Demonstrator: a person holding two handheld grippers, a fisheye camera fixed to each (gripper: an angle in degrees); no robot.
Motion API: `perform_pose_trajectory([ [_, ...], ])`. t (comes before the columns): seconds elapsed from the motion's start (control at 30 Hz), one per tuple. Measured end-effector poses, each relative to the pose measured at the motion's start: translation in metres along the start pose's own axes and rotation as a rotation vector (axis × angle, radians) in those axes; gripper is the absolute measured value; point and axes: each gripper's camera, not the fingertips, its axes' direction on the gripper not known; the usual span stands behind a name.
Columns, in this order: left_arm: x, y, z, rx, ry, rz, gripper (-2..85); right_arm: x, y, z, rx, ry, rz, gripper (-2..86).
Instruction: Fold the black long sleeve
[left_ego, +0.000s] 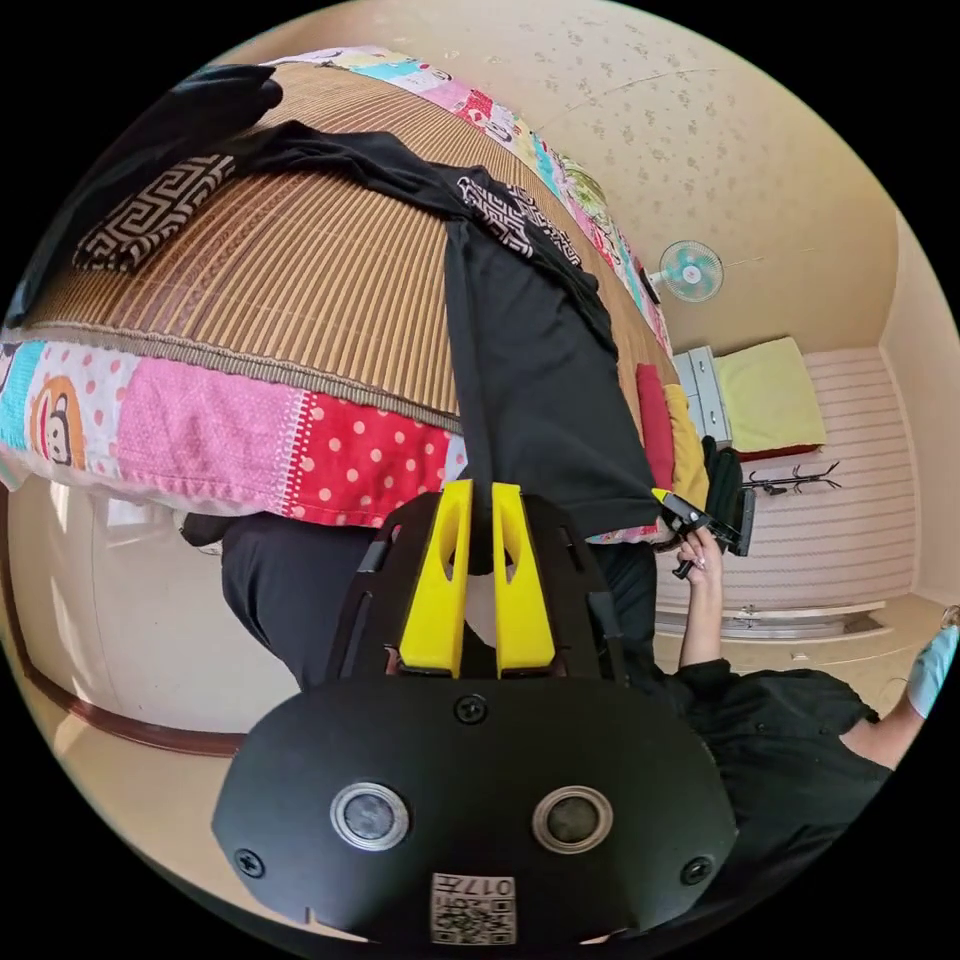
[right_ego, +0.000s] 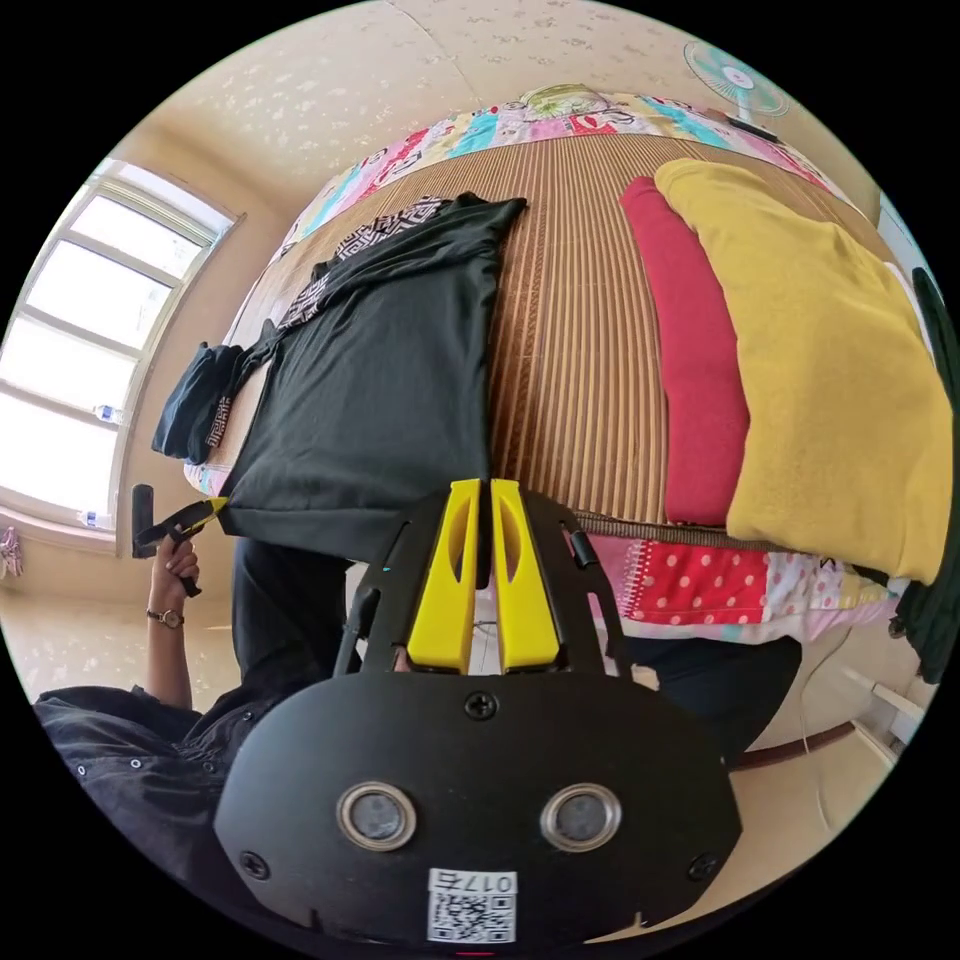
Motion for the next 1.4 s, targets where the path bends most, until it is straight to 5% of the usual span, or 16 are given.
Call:
perform_pose_trajectory([
  [0.23, 0.009, 0.028, -0.007, 0.143, -0.009, -0.079, 7.2, 0.019, 0.002, 0.021, 0.022, 0.003, 0.101, 3.9],
  [0.43, 0.018, 0.0, -0.104, 0.436, -0.27, -0.079, 8.3, 0.008, -0.002, 0.013, 0.047, 0.044, 0.072, 4.3],
  [0.6, 0.002, -0.101, -0.129, 0.322, -0.611, -0.019, 10.3, 0.004, -0.004, 0.011, 0.072, -0.016, 0.069, 4.1],
  [0.87, -0.009, -0.157, -0.109, 0.089, -0.746, 0.083, 8.0, -0.006, -0.001, 0.041, 0.04, -0.091, 0.05, 6.0],
  [0.97, -0.007, -0.159, -0.126, 0.022, -0.643, 0.047, 2.2, -0.01, 0.002, 0.05, 0.025, -0.122, 0.025, 5.9],
  [1.2, -0.009, -0.123, -0.219, 0.108, 0.059, -0.021, -0.4, -0.027, 0.022, 0.063, 0.055, -0.186, -0.127, 6.3],
  [1.4, 0.026, -0.1, -0.265, 0.175, 0.323, 0.011, -0.7, -0.099, 0.045, 0.08, 0.159, -0.383, -0.382, 9.5],
])
